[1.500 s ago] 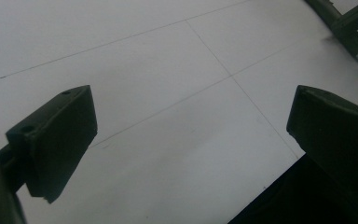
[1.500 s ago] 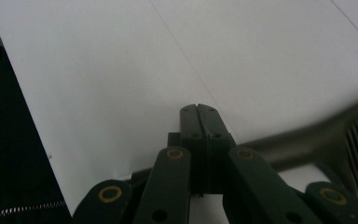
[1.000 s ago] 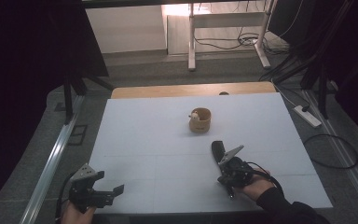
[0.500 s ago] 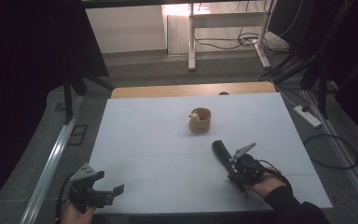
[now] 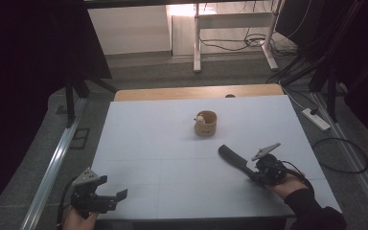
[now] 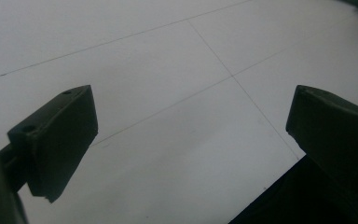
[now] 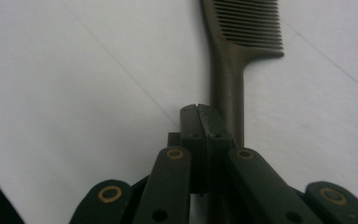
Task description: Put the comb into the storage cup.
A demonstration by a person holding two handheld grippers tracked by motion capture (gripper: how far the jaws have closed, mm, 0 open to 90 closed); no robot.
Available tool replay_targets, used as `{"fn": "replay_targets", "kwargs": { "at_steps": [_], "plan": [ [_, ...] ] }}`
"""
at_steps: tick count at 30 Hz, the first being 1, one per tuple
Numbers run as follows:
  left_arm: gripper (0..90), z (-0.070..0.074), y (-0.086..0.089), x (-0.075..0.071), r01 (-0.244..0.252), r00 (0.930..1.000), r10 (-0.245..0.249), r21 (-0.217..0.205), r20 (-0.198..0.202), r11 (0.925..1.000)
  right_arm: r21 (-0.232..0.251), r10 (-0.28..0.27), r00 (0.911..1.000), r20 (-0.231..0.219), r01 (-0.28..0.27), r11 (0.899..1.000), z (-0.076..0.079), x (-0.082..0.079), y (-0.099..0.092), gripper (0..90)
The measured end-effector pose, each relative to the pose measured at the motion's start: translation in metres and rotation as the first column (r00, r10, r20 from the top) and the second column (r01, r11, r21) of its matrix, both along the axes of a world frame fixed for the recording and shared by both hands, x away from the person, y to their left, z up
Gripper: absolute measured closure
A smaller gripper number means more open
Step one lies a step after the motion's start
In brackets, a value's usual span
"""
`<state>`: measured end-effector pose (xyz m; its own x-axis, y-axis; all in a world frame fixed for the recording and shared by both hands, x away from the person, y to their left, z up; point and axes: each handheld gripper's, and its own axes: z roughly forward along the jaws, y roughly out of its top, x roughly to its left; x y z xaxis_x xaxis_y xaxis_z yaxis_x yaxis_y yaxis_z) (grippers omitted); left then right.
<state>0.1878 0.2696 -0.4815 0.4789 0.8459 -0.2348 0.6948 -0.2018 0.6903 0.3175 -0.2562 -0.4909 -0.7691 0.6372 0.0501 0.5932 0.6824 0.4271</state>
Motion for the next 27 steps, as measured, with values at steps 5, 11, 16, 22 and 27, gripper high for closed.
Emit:
{"fn": "replay_targets", "kwargs": {
  "at_steps": [5,11,16,22,27],
  "plan": [
    [2.9,0.000,0.000,0.000,-0.001,1.0000,0.001,-0.001,0.001,1.0000,-0.004,-0.013,0.9999,-0.008,0.013,1.000,-0.001,0.004,-0.005,90.0],
    [3.0,0.000,0.001,0.000,-0.003,1.0000,0.003,-0.002,-0.002,1.0000,0.047,-0.003,1.0000,0.005,0.002,0.999,0.007,0.001,-0.002,89.7],
    [3.0,0.000,0.001,0.000,-0.002,1.0000,0.002,-0.001,-0.001,1.0000,0.067,-0.005,0.9984,0.056,0.001,0.998,0.016,-0.001,0.000,81.9],
    [3.0,0.000,0.001,0.001,-0.003,1.0000,0.003,-0.001,-0.002,1.0000,0.025,-0.027,0.9947,0.099,0.025,0.999,0.019,0.000,-0.001,59.7],
    [3.1,0.000,0.001,0.001,-0.002,1.0000,0.002,-0.003,-0.003,1.0000,0.019,-0.052,0.9907,0.126,0.050,0.999,0.020,0.002,-0.002,37.4]
  ]
}}
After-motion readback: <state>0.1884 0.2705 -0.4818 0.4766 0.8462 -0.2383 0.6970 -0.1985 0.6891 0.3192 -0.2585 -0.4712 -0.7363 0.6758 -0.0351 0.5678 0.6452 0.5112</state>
